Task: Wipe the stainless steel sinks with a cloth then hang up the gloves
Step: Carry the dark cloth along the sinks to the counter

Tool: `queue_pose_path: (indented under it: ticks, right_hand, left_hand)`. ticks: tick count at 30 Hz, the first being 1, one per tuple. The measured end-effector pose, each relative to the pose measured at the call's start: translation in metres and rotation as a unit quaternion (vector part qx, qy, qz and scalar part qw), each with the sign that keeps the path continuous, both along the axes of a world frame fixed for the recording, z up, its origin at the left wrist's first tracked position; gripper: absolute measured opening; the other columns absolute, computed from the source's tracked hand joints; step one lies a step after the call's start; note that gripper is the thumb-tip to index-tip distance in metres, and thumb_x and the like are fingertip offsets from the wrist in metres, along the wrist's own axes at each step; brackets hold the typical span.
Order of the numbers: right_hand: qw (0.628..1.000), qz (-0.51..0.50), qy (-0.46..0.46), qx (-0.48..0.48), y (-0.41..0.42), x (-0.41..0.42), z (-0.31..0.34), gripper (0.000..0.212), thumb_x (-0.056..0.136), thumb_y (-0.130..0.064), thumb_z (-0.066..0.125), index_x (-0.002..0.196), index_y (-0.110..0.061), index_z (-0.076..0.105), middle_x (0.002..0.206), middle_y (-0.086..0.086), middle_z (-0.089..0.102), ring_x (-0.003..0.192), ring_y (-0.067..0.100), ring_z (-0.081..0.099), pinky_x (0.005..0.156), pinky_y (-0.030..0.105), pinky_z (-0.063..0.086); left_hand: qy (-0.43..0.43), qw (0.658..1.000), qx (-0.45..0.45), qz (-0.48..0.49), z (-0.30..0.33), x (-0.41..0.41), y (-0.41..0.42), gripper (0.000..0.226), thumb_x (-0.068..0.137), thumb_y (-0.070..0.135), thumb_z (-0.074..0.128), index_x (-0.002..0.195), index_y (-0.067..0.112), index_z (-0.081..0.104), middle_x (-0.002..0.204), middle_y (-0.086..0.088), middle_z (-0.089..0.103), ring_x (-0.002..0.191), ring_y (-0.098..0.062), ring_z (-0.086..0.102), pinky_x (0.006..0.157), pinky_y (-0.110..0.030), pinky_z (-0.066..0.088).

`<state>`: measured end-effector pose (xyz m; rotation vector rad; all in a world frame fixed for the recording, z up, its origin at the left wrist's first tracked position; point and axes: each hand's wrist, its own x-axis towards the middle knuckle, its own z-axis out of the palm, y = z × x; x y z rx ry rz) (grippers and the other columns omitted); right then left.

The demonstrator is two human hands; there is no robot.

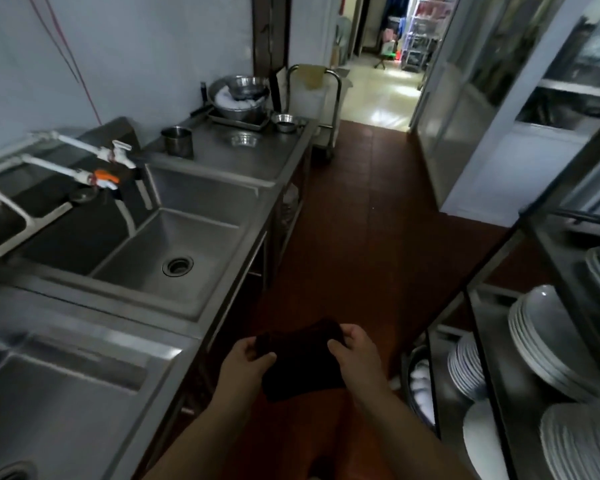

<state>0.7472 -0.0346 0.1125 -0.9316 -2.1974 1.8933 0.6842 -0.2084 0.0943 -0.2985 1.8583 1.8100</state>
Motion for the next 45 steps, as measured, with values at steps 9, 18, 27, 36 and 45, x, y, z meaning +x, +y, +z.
queue_pose_path:
  ticks: [9, 18, 27, 36, 45]
  right_hand:
    - [0.994, 0.101, -0.025, -0.027, 0.080, -0.164, 0.011, 0.025, 0.093, -0.013, 0.056, 0.118, -0.018, 0.054, 0.114, -0.002, 0.060, 0.099, 0.013, 0.062, 0.083, 0.032, 0.055]
    - [0.989, 0.138, -0.040, -0.031, 0.103, -0.354, -0.012, 0.020, 0.092, -0.008, 0.055, 0.108, -0.020, 0.057, 0.102, -0.004, 0.066, 0.088, 0.008, 0.066, 0.063, 0.018, 0.052]
    - [0.986, 0.152, -0.063, -0.002, 0.128, -0.535, -0.007, 0.024, 0.093, -0.014, 0.057, 0.116, -0.020, 0.055, 0.112, -0.001, 0.062, 0.096, 0.016, 0.064, 0.079, 0.032, 0.056]
    - [0.960, 0.257, -0.102, 0.038, 0.144, -0.672, -0.031, 0.027, 0.094, -0.012, 0.054, 0.120, -0.011, 0.055, 0.116, 0.008, 0.060, 0.102, 0.021, 0.061, 0.087, 0.035, 0.053]
    - [0.898, 0.415, -0.082, 0.120, 0.161, -0.817, -0.063, 0.028, 0.091, -0.009, 0.053, 0.118, -0.015, 0.055, 0.106, -0.001, 0.061, 0.100, 0.015, 0.059, 0.081, 0.024, 0.046]
  left_hand:
    - [0.015, 0.993, -0.060, 0.102, 0.013, -0.119, 0.074, 0.053, 0.086, 0.014, 0.067, 0.134, 0.011, 0.045, 0.122, -0.008, 0.059, 0.102, -0.024, 0.062, 0.085, -0.040, 0.054]
    - [0.001, 0.982, -0.041, 0.186, -0.012, -0.292, 0.100, 0.029, 0.084, 0.003, 0.065, 0.110, 0.012, 0.056, 0.100, -0.010, 0.066, 0.084, -0.024, 0.066, 0.067, -0.035, 0.056]
    - [0.001, 0.986, -0.046, 0.158, -0.007, -0.467, 0.123, 0.035, 0.087, 0.005, 0.063, 0.119, 0.008, 0.052, 0.103, -0.008, 0.063, 0.088, -0.023, 0.064, 0.075, -0.035, 0.055]
    - [-0.006, 0.985, -0.085, 0.147, -0.027, -0.564, 0.141, 0.059, 0.087, -0.001, 0.060, 0.139, 0.017, 0.039, 0.126, -0.015, 0.056, 0.111, -0.025, 0.056, 0.093, -0.035, 0.049]
    - [-0.028, 0.966, -0.126, 0.222, -0.062, -0.652, 0.185, 0.075, 0.073, -0.003, 0.069, 0.139, 0.021, 0.043, 0.119, 0.001, 0.056, 0.087, -0.007, 0.064, 0.065, -0.014, 0.053]
